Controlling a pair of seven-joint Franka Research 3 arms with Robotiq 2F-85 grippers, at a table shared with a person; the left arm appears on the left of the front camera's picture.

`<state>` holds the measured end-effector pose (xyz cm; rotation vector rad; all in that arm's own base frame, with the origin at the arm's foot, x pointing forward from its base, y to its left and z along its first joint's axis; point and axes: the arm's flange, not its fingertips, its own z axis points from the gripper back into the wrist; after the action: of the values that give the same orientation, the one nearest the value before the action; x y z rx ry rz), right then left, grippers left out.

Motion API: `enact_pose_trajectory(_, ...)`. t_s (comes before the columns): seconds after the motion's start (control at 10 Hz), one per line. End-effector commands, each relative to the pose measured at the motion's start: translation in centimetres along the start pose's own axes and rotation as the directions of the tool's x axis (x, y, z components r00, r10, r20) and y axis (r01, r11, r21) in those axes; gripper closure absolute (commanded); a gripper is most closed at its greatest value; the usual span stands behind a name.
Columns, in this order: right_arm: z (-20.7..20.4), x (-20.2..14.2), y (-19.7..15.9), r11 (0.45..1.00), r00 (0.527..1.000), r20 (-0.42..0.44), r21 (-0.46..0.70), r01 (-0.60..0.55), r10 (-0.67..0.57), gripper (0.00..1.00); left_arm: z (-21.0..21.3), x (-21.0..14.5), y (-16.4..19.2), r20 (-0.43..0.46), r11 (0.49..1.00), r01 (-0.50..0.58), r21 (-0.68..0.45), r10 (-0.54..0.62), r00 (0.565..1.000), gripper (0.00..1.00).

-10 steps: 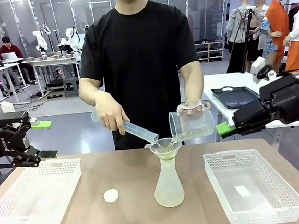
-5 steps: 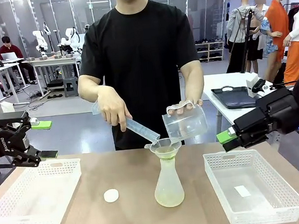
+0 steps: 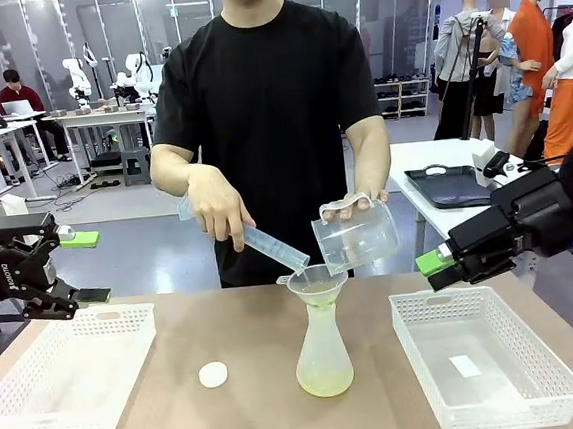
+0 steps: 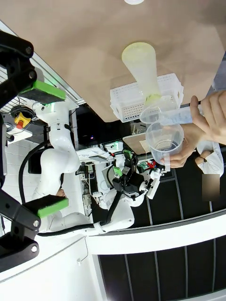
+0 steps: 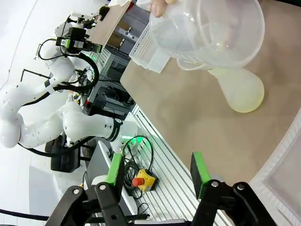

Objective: Prepare the solutions needed for the experiment.
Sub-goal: Once the solution is in the Big flask , pick up the Plastic Funnel and place it back into the right Organizing basket.

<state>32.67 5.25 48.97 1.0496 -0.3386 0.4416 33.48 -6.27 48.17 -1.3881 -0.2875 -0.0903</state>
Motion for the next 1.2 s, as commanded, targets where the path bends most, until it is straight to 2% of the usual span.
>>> enact_pose_trajectory(0.0,-0.11,0.22,0.05,1.000,1.000,0.010,0.015,-0.017,0.017,0.29,-0.15,0.12,-0.20,0.003,1.000,0.003,-0.023,-0.003,1.000,0.00)
enact_pose_trajectory(1.1,-0.11,0.22,0.05,1.000,1.000,0.010,0.015,-0.017,0.017,0.29,-0.15,0.12,-0.20,0.003,1.000,0.003,-0.023,-0.003,1.000,0.00)
